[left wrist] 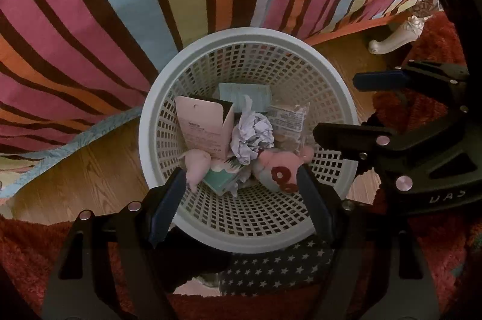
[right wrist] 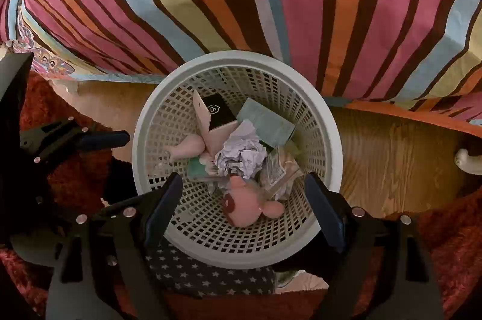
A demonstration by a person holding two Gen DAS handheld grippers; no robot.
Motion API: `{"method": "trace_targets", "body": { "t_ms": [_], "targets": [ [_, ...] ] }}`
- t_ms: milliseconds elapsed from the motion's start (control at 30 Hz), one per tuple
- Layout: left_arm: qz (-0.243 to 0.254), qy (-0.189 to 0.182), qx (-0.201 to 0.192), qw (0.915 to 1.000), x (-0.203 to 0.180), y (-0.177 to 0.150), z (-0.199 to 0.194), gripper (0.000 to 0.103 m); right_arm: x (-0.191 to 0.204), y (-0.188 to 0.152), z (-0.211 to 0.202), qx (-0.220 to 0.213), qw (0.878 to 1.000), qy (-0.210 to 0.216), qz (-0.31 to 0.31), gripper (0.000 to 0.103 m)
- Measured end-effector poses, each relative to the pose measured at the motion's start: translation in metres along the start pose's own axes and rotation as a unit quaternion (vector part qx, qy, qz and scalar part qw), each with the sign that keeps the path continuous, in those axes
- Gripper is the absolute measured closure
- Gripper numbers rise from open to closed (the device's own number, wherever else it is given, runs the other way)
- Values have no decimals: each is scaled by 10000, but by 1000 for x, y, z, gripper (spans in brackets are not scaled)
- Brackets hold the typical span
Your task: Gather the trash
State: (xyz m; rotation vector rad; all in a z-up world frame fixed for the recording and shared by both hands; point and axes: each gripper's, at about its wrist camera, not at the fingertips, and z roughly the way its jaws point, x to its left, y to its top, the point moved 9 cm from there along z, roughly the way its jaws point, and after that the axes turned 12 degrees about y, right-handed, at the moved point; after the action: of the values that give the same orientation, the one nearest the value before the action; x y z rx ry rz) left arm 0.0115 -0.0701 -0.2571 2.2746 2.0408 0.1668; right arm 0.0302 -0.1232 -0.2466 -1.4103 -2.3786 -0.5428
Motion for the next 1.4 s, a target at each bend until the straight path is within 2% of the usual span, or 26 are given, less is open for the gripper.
{"method": "trace_targets", "body": {
  "t_ms": [67,233,433,500,533,600,633,700,733,800,867,1000,1033,1133,1233,1333,1400],
  "targets": [
    [0,-1,0,10000,1,0,0,23,0,0,1,8,10000,-6,5,24],
    [-15,106,-213,9997,4,3,-9,22,2,0,-5,-115,9999,-9,-21,24],
    [-44,401,-1128,9928,20,25,-56,22,13,15,-38,-866,9961,31,-193,24],
    [-70,283,-1419,9894,25,34,-78,22,23,26,-63,-1363,9898,-22,-419,24],
    [-112,113,-1620,9867,27,41,-96,22,29,31,-77,-1600,9855,-22,-557,24],
    [-180,-191,-2095,9775,33,58,-138,22,48,47,-122,-2299,9683,36,-974,24],
    [-166,-242,-2388,9706,41,70,-162,22,53,54,-138,-2501,9628,60,-1024,24],
    [-84,18,-2947,9556,61,97,-202,21,54,81,-177,-2989,9491,152,-979,24],
    [-19,368,-3249,9450,79,120,-223,18,51,96,-192,-3146,9444,190,-932,24],
    [-31,856,-3551,9309,105,154,-242,15,45,122,-210,-3335,9386,265,-838,20],
    [-192,1401,-3724,9172,142,201,-254,15,37,158,-230,-3567,9311,249,-728,19],
    [-389,1812,-3782,9070,203,300,-252,12,31,226,-254,-3876,9181,13,-825,18],
    [-424,1913,-3800,9040,214,322,-249,12,31,252,-260,-3953,9142,-79,-897,18],
    [-498,1901,-3784,9045,242,376,-241,12,28,311,-268,-4058,9086,-145,-983,18],
    [-570,1778,-3620,9133,266,428,-225,12,27,364,-267,-4062,9083,-100,-993,18],
    [-355,1848,-3445,9197,276,465,-206,12,24,427,-258,-4002,9101,-133,-1070,18],
    [-103,1976,-3395,9196,279,483,-195,12,20,457,-251,-3933,9120,-173,-1150,18]
  ]
}}
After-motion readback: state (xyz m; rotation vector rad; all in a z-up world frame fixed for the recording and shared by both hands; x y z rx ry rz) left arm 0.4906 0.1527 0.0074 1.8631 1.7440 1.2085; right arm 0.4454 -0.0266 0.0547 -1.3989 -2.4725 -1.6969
